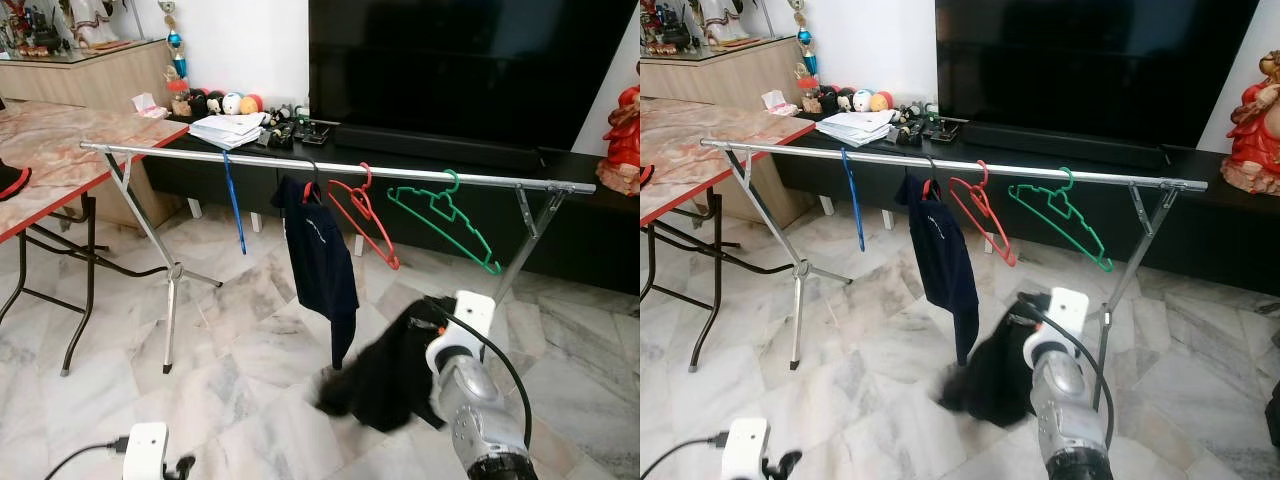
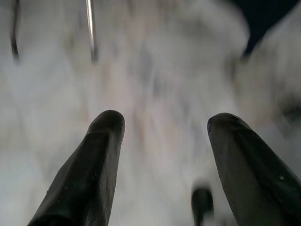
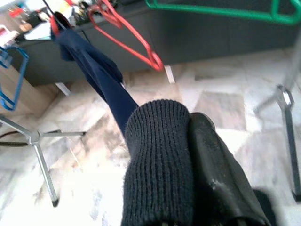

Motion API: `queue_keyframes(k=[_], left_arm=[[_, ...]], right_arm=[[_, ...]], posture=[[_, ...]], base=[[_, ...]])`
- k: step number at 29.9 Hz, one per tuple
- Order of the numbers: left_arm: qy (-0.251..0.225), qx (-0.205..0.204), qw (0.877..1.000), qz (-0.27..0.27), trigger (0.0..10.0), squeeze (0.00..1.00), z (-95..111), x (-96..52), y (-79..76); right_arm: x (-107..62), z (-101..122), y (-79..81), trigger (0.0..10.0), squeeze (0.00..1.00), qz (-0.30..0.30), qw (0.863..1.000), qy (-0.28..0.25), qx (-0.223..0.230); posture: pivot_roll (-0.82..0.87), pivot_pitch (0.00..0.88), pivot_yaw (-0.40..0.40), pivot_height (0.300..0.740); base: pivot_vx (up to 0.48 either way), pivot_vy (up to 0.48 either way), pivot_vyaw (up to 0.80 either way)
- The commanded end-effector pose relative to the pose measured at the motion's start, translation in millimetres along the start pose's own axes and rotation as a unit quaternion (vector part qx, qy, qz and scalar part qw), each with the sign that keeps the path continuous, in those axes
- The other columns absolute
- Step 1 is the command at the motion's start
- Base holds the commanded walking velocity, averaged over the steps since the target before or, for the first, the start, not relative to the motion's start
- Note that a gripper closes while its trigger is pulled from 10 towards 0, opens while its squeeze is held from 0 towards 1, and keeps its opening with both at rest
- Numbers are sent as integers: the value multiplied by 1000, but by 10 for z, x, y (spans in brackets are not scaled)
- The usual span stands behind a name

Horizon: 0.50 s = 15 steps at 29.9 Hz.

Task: Hang hanger

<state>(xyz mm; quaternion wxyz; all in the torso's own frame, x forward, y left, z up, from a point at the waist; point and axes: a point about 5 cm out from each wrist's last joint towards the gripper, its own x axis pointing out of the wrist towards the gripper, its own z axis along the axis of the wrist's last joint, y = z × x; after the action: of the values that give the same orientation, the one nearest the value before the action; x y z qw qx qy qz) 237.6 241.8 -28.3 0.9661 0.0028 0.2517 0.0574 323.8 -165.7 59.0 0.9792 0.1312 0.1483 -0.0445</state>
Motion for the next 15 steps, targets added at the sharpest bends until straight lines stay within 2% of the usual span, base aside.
queue_keyframes(k=[1,3,4,7,11,15], left_arm=[[-93,4,996,-3,10000,0,377,70,18],[-138,10,990,-8,10000,0,548,76,-32],[-173,14,985,-13,10000,0,683,68,-105],[-211,15,977,-24,10000,0,808,34,-247],[-226,24,973,-32,10000,0,831,-8,-328],[-228,13,973,-39,10000,0,855,-37,-411]], right_arm=[[-10,-26,1,10000,0,7,1000,-5,-7],[-26,-110,-22,10000,0,10,1000,8,-15],[-41,-180,-50,10000,0,10,1000,16,-11],[-60,-239,-68,10000,0,8,1000,22,-7],[-70,-240,-71,10000,0,10,1000,17,-11],[-52,-170,-73,10000,0,18,999,2,-32]], posture=[[73,0,64,740],[76,0,56,740],[81,0,51,740],[72,0,50,740],[65,0,46,740],[52,0,33,740]], base=[[0,0,0],[0,0,0],[0,0,0],[0,0,0],[0,0,0],[0,0,0]])
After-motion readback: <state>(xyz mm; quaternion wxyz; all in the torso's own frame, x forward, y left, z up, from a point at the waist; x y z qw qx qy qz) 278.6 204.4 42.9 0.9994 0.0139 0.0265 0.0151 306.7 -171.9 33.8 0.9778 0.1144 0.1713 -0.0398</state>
